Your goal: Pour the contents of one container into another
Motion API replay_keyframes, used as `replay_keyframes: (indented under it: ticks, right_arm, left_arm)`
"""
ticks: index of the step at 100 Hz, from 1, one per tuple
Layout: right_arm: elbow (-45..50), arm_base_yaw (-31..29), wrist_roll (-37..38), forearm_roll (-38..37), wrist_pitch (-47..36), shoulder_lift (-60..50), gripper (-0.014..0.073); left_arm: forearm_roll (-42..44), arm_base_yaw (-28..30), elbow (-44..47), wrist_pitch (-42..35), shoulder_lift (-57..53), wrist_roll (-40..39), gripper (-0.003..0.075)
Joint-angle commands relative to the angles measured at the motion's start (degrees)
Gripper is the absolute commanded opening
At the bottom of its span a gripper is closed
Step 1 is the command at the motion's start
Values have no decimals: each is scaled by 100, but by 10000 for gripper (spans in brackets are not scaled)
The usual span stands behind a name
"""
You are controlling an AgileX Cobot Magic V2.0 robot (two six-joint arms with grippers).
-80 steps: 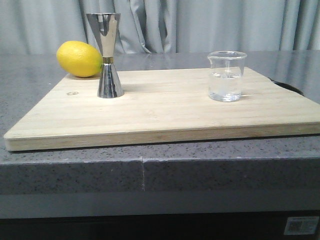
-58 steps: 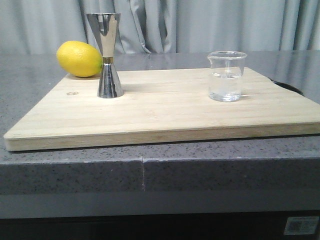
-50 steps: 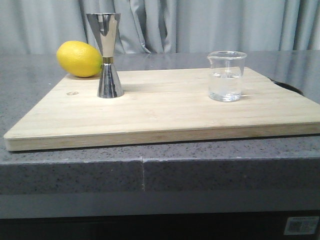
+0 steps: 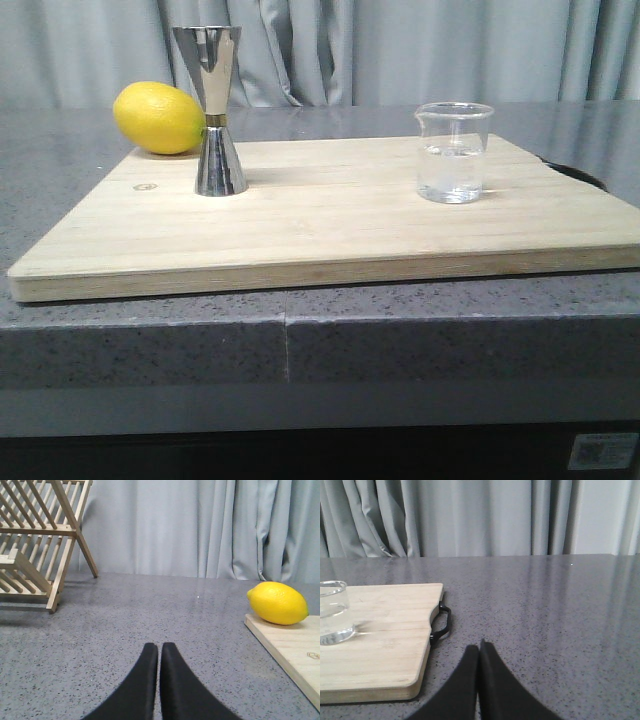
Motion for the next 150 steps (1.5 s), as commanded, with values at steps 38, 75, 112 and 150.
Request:
replay_keyframes:
  ticks: [38,75,112,150]
  right_arm:
    - [20,4,-57,-258,-403,-100,-43]
    - [20,4,-57,-247,-486,-100,-43]
    - [9,4,-47,169,-792,-100,-43]
    - [-1038,4,-47,529,446,-63,-43]
  left_arm:
    - [2,-26,159,-435,-122,-61,-19]
    - [2,-26,159,-438,-122,-61,-19]
    - [-70,-26,159,-539,-122,-61,-19]
    - [-734,-26,-93,-467,-122,-73,-19]
